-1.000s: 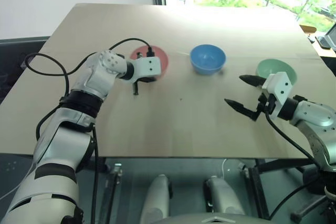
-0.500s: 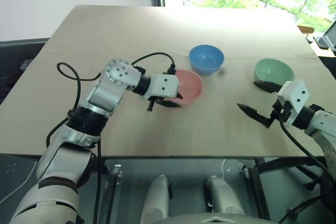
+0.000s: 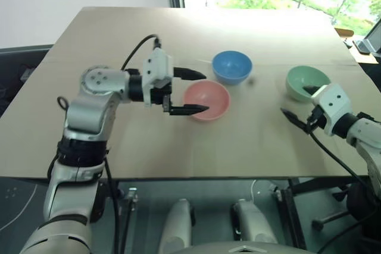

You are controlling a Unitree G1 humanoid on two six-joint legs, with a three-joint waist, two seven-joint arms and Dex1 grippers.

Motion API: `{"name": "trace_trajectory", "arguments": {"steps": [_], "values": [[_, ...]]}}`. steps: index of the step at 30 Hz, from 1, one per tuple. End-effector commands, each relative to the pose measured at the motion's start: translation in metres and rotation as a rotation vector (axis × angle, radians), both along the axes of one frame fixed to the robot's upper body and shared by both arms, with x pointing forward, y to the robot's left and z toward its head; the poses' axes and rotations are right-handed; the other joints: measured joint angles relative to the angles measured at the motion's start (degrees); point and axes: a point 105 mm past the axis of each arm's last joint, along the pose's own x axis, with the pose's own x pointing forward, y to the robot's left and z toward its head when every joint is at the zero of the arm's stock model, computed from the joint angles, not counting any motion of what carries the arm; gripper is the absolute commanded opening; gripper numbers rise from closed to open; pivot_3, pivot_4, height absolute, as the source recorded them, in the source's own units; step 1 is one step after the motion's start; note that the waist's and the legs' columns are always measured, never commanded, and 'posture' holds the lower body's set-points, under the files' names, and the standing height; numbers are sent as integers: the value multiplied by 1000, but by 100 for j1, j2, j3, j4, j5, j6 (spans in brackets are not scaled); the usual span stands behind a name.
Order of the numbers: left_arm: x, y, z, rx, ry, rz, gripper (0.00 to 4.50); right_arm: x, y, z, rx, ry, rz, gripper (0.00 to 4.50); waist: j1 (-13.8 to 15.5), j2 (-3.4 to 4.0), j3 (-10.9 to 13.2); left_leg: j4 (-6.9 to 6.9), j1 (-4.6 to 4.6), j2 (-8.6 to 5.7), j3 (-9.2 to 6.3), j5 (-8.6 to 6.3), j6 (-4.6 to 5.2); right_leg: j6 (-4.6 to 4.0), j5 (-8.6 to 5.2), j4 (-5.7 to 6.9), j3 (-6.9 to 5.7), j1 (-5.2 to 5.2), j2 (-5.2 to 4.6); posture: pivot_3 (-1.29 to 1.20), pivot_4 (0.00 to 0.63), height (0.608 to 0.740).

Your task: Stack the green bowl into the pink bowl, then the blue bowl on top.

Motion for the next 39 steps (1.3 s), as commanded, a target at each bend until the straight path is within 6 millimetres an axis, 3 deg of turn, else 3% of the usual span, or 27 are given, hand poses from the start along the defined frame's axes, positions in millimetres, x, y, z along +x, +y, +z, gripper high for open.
{"name": "trace_trajectory", "arguments": {"steps": [1, 4, 5, 7, 8, 9, 14, 19, 24, 26, 31, 35, 39], "values": [[-17, -1, 25, -90, -41, -3, 4141, 20, -17, -3, -10, 59, -88, 4500, 2, -2, 1, 1, -1, 0, -1, 0, 0, 0, 0, 0, -2, 0, 0, 0, 150, 740], [-27, -1, 26, -132, 21, -26, 4141, 34, -24, -3, -3, 79, -110, 4500, 13, -2, 1, 2, -3, -2, 0, 0, 0, 0, 0, -4, -1, 1, -3, 0, 150, 740], [-31, -1, 27, -148, 57, -34, 4343, 40, -27, -2, -9, 90, -118, 4500, 9, -1, 1, 1, -3, -2, 1, 0, 0, 0, 0, -5, 0, 0, -3, 0, 150, 740], [-27, 1, 25, -159, 33, 51, 4343, 54, -31, 0, -26, 109, -121, 4500, -25, -1, 1, 0, -2, -2, 1, 0, 0, 0, 0, -5, 0, 0, -2, 0, 150, 740], [-27, 1, 25, -161, 31, 71, 4500, 58, -31, 1, -32, 115, -119, 3987, -42, -1, 1, 0, -1, -2, 2, 0, 0, 0, 0, -4, 1, 0, -3, 0, 150, 740], [-27, 1, 24, -162, 33, 79, 4500, 61, -32, 1, -35, 119, -117, 3841, -51, -1, 1, 0, 0, -2, 2, 0, 0, 0, 1, -4, 2, 0, -2, 0, 150, 740], [-40, 1, 15, -130, 91, 68, 4500, 69, -32, -1, -32, 151, -96, 1651, -67, -1, 1, -7, -2, -2, 0, 0, 0, 0, 0, -9, 0, -1, -2, 0, 150, 740], [-44, 1, 13, -137, 105, 87, 4500, 73, -27, 0, -39, 157, -63, 32, -67, -1, 1, -6, -2, -2, 0, 0, 0, 0, 1, -8, 0, 0, -2, 0, 150, 740], [-45, 5, 11, -130, 103, 115, 4500, 75, -17, 7, -58, 135, -12, 32, -74, 0, 2, -7, -1, -2, 1, 0, 0, 0, 1, -7, 0, -1, -2, 0, 150, 740], [-45, 6, 10, -134, 105, 125, 4500, 72, -4, 15, -39, 120, 40, 32, -74, 0, 2, -7, -2, -2, 1, 0, 0, 0, 1, -7, 0, -2, -2, 0, 150, 740], [-46, 18, 6, -161, 118, 183, 4500, 48, 63, 44, 60, 73, 325, 32, -111, 4, 4, -13, 1, 2, 5, 0, 0, 0, 1, -4, 7, -7, 1, 0, 150, 740], [-50, 47, 0, -228, 139, 288, 4500, 14, 139, 67, 120, 64, 616, 32, -117, 5, 5, -17, 1, 6, -2, 0, 0, -1, 0, -3, -1, -9, 4, 0, 150, 740], [-54, 63, -8, -223, 150, 366, 4500, -5, 180, 77, 142, 86, 788, 32, -56, 5, 5, -16, -1, 6, -2, 0, 0, -2, 0, -3, -4, -10, 0, 0, 150, 740]]}}
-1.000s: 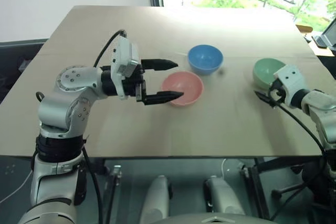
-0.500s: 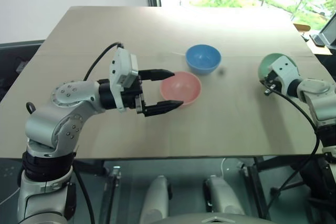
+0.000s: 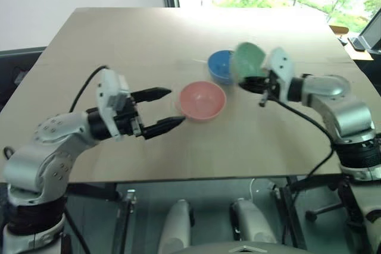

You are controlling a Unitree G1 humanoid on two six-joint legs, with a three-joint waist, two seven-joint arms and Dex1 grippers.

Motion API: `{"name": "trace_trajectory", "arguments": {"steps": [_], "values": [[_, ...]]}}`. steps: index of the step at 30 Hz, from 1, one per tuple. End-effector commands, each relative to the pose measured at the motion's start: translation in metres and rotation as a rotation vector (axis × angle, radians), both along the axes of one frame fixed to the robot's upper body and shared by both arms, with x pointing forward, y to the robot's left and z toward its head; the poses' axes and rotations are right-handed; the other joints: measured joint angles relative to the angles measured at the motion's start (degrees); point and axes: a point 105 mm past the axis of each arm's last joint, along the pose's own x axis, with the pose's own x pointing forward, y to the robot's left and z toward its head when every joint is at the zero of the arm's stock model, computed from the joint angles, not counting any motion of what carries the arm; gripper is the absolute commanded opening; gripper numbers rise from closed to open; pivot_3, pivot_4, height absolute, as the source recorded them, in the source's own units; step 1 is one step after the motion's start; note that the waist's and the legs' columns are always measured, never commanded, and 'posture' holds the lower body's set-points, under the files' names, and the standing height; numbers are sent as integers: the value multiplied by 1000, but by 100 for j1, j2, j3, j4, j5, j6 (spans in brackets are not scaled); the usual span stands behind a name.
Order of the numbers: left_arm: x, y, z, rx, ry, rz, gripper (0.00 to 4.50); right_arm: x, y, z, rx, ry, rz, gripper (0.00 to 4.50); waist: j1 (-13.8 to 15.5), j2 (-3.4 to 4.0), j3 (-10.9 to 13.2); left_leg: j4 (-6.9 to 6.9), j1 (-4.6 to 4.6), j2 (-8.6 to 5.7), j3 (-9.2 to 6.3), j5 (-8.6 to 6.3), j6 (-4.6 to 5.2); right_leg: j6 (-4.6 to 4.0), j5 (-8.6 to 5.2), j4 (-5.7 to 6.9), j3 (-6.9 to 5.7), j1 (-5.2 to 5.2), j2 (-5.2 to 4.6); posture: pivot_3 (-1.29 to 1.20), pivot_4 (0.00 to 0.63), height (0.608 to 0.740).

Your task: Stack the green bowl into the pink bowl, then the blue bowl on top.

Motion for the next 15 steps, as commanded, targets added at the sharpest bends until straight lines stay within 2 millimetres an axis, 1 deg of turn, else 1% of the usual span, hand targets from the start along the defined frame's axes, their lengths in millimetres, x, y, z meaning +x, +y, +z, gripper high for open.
{"name": "trace_trajectory", "arguments": {"steps": [1, 3, 6, 8, 9, 12, 15], "values": [[-6, 11, 9, 5, -52, 49, 4500, -21, 27, 18, 10, -17, 154, 32, 58, -3, -1, 1, -2, -2, -3, 0, 0, 0, 0, -3, -7, 2, -5, 0, 150, 740], [-8, 14, 8, 18, -56, 60, 4500, -24, 35, 15, -1, 1, 188, 32, 128, -7, -3, 3, -4, -5, -4, 0, 0, -1, 0, -7, -11, 5, -11, 0, 150, 740], [-8, 14, 11, 10, -66, 73, 4500, -25, 42, 0, -65, 27, 233, 1015, 171, -8, -3, 4, -3, -6, -3, 0, 0, -2, 0, -11, -12, 8, -13, 0, 150, 740], [-9, 15, 11, 14, -69, 74, 4500, -24, 41, -2, -78, 20, 229, 1628, 158, -6, -2, 3, -2, -6, -3, 0, 0, -2, -1, -9, -12, 6, -12, 0, 150, 740], [-9, 15, 11, 14, -70, 76, 4500, -23, 40, -1, -76, 10, 223, 2200, 151, -6, -2, 2, -3, -5, -2, 0, 0, -2, -1, -8, -12, 4, -11, 0, 150, 740], [-11, 14, 10, 14, -70, 79, 4500, -17, 30, 13, -36, -39, 185, 2950, 142, -5, -2, -2, -3, -4, -3, 0, 0, -2, -1, -6, -11, 1, -8, 0, 150, 740], [-12, 16, 9, 14, -72, 101, 4500, -13, 8, 27, -13, -126, 172, 2950, 144, -6, -1, -2, -4, -4, -1, 0, 0, -2, -1, -8, -10, 0, -8, 0, 150, 740]]}}
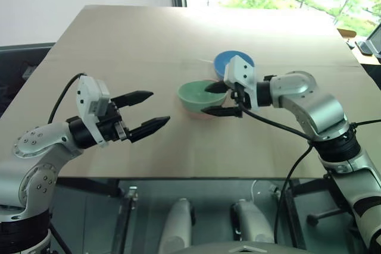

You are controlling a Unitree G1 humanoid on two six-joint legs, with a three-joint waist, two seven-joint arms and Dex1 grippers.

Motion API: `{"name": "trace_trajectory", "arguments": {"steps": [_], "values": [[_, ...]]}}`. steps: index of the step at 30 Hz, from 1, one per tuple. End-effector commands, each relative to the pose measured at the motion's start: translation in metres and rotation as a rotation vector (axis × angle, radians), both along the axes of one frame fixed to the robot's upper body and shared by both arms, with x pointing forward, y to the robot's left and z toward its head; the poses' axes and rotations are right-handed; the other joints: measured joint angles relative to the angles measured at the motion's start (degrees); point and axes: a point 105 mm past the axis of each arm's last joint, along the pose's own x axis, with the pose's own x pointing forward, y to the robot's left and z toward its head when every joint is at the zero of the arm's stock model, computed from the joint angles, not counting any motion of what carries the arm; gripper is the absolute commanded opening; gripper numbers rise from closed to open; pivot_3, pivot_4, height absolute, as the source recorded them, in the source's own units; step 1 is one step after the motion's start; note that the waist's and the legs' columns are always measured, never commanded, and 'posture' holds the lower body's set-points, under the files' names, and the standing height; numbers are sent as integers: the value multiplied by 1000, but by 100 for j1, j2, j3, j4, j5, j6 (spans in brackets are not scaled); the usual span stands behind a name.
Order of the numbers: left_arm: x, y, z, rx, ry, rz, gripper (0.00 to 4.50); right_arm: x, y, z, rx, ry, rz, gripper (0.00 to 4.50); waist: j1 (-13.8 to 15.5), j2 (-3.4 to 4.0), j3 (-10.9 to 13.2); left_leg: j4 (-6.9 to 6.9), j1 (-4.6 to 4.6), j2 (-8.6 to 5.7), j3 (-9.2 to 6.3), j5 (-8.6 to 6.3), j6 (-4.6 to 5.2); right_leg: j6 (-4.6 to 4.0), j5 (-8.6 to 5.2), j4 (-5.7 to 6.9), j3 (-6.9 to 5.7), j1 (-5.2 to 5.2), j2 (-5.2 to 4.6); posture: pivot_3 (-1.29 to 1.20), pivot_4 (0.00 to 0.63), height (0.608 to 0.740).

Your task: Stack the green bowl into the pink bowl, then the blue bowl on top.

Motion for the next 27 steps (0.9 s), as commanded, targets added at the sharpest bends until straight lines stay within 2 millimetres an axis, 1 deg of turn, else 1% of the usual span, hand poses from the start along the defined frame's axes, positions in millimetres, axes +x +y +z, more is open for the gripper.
{"name": "trace_trajectory", "arguments": {"steps": [1, 2, 4, 6, 7, 8, 10, 12, 14, 19, 22, 26, 27], "values": [[-6, 1, 13, 12, -82, 27, 4500, 9, -31, 31, 59, -168, -30, 2950, 11, -1, 0, 0, 0, 0, 0, 0, 0, 0, 0, -1, 0, 1, 0, 0, 150, 740], [-6, 2, 14, 10, -88, 42, 4500, 15, -38, 31, 41, -187, -54, 2950, 15, -1, 0, 0, 1, 0, 0, 0, 0, 0, 0, -2, 0, 2, -1, 0, 150, 740], [-6, 5, 15, -11, -96, 68, 4500, 36, -54, 22, -49, -260, -136, 2950, 5, -2, -1, 0, 3, -1, 1, 0, 0, 0, 0, -4, 0, 4, -1, 0, 150, 740], [-7, 6, 15, -44, -90, 86, 4500, 56, -69, 10, -146, -329, -186, 2950, -5, -2, -1, 1, 7, -1, 5, 0, 0, 0, 0, -4, 3, 6, -1, 0, 150, 740], [-8, 8, 14, -46, -85, 95, 4500, 68, -75, 1, -191, -352, -203, 2950, -17, -2, -1, 0, 7, 0, 8, 0, 0, 0, 0, -5, 5, 5, -1, 0, 150, 740], [-9, 8, 13, -45, -82, 100, 4500, 75, -78, -5, -219, -367, -209, 2950, -43, -2, 0, 1, 7, 0, 10, 0, 0, 0, 0, -6, 6, 4, -1, 0, 150, 740], [-9, 9, 14, -50, -84, 111, 4500, 84, -81, -15, -248, -368, -200, 2950, -104, -2, 1, -1, 6, 0, 13, 0, 0, 0, 0, -5, 11, 0, 0, 0, 150, 740], [-9, 12, 16, -52, -90, 126, 4500, 97, -80, -20, -270, -373, -217, 2950, -122, -2, 1, -3, 4, 0, 13, 0, 0, 0, 0, -5, 11, 0, 0, 0, 150, 740], [-8, 16, 16, -33, -105, 177, 4500, 111, -73, -25, -327, -427, -237, 2950, -206, 0, 4, -7, 7, 0, 15, 0, 0, 0, 1, -3, 17, -3, 1, 0, 150, 740], [-13, 16, 11, -24, -99, 223, 4500, 124, -63, -28, -375, -498, -237, 2950, -272, 0, 5, -10, 7, 0, 16, 0, -1, 0, 2, -2, 20, -4, 0, 0, 150, 740], [-15, 16, 9, -17, -99, 240, 4500, 126, -59, -29, -372, -500, -240, 2950, -260, 0, 5, -13, 5, -1, 14, 0, -1, -1, 2, -5, 18, -4, -3, 0, 150, 740], [-16, 16, 12, -25, -110, 252, 4500, 128, -55, -35, -378, -482, -243, 2950, -267, 0, 5, -12, 7, -2, 15, 0, -2, -1, 2, -3, 19, -3, -3, 0, 150, 740], [-15, 16, 12, -26, -113, 254, 4500, 128, -54, -36, -380, -482, -245, 2718, -273, 1, 5, -12, 7, -2, 14, 0, -2, -1, 2, -1, 19, -3, -3, 0, 150, 740]]}}
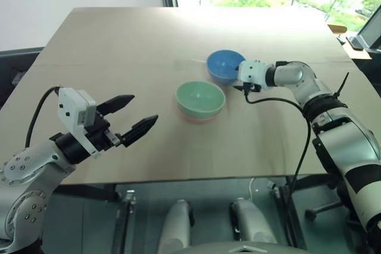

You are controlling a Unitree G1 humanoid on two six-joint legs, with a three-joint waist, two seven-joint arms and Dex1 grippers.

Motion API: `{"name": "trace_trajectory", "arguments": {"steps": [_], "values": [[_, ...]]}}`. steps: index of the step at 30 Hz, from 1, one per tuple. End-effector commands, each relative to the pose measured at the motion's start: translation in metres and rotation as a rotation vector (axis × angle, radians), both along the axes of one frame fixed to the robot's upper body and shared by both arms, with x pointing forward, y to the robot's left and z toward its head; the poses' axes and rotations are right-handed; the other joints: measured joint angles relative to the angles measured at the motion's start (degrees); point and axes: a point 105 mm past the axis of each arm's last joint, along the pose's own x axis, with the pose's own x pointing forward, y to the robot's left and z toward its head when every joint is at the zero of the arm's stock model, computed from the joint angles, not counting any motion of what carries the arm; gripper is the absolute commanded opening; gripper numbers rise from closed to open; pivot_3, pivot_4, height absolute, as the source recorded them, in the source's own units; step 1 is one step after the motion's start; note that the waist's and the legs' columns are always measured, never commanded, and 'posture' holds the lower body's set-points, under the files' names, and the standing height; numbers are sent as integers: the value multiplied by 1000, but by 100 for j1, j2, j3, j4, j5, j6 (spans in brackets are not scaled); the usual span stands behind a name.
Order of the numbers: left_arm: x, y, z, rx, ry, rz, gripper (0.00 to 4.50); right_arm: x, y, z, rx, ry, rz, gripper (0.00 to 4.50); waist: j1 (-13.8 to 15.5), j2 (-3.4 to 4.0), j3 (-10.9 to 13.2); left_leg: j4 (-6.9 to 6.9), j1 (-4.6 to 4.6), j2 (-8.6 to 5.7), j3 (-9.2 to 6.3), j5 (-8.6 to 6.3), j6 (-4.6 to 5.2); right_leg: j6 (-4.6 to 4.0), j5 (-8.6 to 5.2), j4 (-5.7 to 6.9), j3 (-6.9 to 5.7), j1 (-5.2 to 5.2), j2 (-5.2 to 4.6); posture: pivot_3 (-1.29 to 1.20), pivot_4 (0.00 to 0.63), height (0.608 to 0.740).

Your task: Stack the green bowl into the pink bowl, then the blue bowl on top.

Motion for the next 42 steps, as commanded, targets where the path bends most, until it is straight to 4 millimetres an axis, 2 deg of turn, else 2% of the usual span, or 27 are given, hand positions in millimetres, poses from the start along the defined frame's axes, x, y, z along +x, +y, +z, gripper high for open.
{"name": "trace_trajectory", "arguments": {"steps": [1, 2, 3, 7, 17, 24, 27, 31, 35, 42], "values": [[-4, -2, 14, 7, -69, 2, 4500, 4, 7, 20, 13, -65, 12, 2428, -13, 1, 1, 0, 1, 0, 0, 0, 0, 0, 0, 2, 0, 0, 0, 0, 150, 740], [-4, -2, 14, 7, -71, 1, 4500, 5, 7, 20, 12, -65, 10, 2233, -19, 1, 1, 0, 2, 0, -1, 0, 0, 0, 0, 2, 0, 0, 1, 0, 150, 740], [-4, -3, 15, 6, -72, -1, 4500, 5, 8, 20, 10, -67, 10, 1679, -21, 1, 1, -1, 2, 0, -1, 0, 0, 0, 0, 3, 0, 0, 1, 0, 150, 740], [-6, -7, 14, 7, -67, -34, 4500, 5, 11, 22, 12, -79, 16, 39, -26, 2, 1, -1, 2, 0, 0, 0, 0, 0, 0, 3, 0, 0, 1, 0, 150, 740], [-8, -16, 8, -10, -42, -88, 4500, 5, 9, 31, 14, -105, 26, 39, -26, 4, 3, -1, 1, 0, 0, 0, 0, 0, 0, 3, 0, 0, 1, 0, 150, 740], [-2, -17, 5, -5, -30, -119, 4500, 0, 14, 56, 82, -121, 84, 39, -24, 5, 3, -1, 2, 0, -1, 0, 0, 0, 0, 3, 0, 0, 1, 0, 150, 740], [2, -18, 6, 0, -36, -136, 4500, -5, 18, 76, 135, -140, 135, 39, -24, 9, 6, -1, 1, 0, 0, 0, 0, 0, 0, 3, 0, 0, 2, 0, 150, 740], [6, -17, 9, 1, -44, -142, 4500, -20, 29, 100, 207, -153, 239, 39, -22, 12, 9, -2, 1, 1, -2, 0, 0, 0, 0, 3, -1, -1, 2, 0, 150, 740], [8, -13, 11, 12, -48, -148, 4500, -45, 40, 109, 256, -110, 365, 39, -16, 13, 9, -4, 1, 2, -4, 0, 0, 0, 0, 3, -3, -1, 2, 0, 150, 740], [9, -9, 15, 30, -66, -166, 4500, -92, 42, 92, 196, 130, 491, 39, 114, 15, 11, -1, -3, 1, -6, 0, 0, 0, 0, 2, -9, 0, 0, 0, 150, 740]]}}
